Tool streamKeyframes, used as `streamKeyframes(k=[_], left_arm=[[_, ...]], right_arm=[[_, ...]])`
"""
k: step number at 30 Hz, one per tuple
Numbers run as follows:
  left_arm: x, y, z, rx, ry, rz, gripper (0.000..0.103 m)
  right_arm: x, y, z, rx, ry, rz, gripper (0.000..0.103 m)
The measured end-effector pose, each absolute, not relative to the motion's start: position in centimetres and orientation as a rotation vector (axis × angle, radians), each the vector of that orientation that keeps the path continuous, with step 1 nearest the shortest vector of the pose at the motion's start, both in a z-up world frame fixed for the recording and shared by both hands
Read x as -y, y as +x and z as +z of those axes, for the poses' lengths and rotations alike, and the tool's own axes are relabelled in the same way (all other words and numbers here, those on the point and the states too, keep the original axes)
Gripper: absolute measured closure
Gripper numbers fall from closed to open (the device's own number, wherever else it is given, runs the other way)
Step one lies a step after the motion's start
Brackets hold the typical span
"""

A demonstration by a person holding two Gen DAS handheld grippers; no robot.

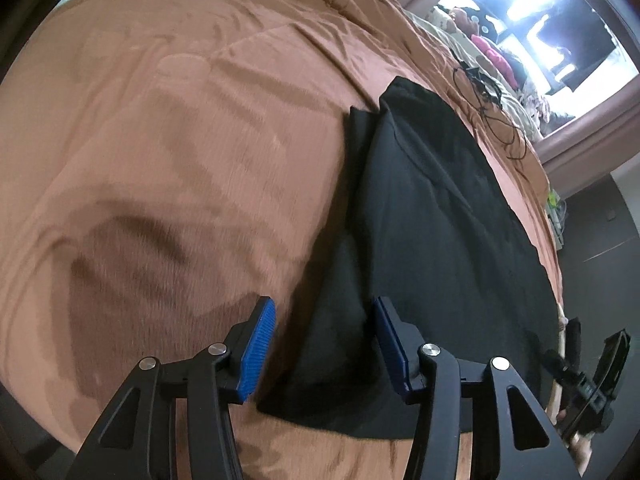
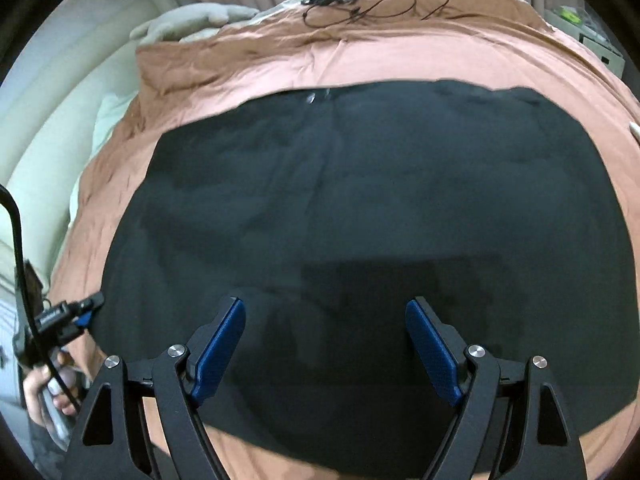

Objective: Fold large clothes

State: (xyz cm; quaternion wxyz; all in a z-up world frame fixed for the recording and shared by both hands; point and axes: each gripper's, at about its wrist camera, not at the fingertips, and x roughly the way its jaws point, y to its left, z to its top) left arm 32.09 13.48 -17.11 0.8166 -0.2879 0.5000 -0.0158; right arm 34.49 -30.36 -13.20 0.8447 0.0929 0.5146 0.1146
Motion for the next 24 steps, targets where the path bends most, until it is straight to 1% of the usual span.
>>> streamKeyframes(k=[8,15,21,22,24], left_arm=[[-14.2,30.1,-17.3,-1.063,-0.666,-0.056,0.050],[-14.1,29.5,-17.5,-1.061,-0.692,-0.078,0.050],[-14.0,29.5,-17.9,-1.065,-0.700,-0.092,0.050],[-14.1,29.5,-17.9,-1.065,-0.707,-0.095,0.050],[-14.4,29.4,-17.9,-1.062,-0.731,-0.102,0.050]], right_arm=[[29.8,31.9,-13.7,-1.134,0.183,0.222,0.020],[29.1,30.4,-13.0,-1.143,0.155,0.216,0.026],[27.9,31.5,-14.8,-1.167,0.119,0.197,0.026],[27.7,31.8,-15.0,-1.167,0.114,0.192,0.028],[27.5,32.8,-15.3,-1.172,0.101,0.174,0.037]])
